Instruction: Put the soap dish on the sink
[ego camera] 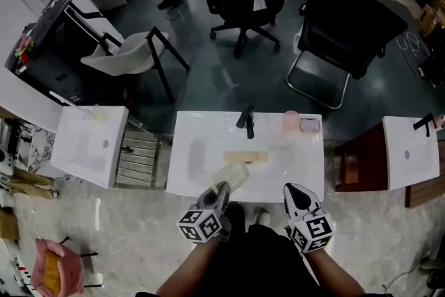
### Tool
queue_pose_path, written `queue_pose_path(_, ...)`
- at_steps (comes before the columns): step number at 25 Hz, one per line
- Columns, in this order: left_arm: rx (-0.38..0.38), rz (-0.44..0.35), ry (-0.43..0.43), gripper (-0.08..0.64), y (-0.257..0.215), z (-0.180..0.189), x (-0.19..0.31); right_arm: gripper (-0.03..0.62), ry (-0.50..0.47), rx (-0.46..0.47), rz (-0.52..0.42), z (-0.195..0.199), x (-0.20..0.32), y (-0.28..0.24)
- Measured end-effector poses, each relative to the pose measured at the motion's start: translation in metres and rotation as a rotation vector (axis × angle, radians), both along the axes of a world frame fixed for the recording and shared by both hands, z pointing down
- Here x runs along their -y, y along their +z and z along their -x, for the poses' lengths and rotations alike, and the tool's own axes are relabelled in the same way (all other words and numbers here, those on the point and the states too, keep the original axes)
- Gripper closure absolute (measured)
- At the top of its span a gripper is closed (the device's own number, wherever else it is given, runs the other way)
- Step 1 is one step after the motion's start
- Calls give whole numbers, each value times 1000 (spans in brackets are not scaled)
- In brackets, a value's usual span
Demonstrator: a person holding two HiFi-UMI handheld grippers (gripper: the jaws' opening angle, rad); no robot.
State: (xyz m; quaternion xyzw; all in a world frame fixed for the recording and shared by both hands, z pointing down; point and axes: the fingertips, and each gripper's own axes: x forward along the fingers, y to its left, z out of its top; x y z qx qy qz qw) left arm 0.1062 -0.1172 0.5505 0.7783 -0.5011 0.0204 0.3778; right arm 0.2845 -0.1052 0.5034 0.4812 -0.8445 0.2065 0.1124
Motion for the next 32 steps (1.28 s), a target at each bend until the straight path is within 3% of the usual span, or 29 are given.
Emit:
queue_pose_path(3, -112, 51, -91, 531, 17, 27, 18, 594, -4, -16, -12, 14, 7, -2)
queue_pose_path(5, -122, 62, -115, 531, 25, 43, 30, 594, 7, -24, -19, 22, 15, -5)
queue_pose_path(12, -24, 36, -26, 531, 35, 67, 69, 594, 73, -23, -34, 51, 63, -18)
queue_pose_path(20, -12, 49, 16, 531, 54, 99, 135, 594, 63, -48, -30, 96, 108, -24)
queue_pose_path(27, -74, 149, 105, 531, 91, 109, 169, 594, 73, -83, -32, 112, 141, -24)
queue_pose_path(32, -44, 187, 150, 531, 114, 116, 194, 594, 61, -86, -11, 127, 165, -18)
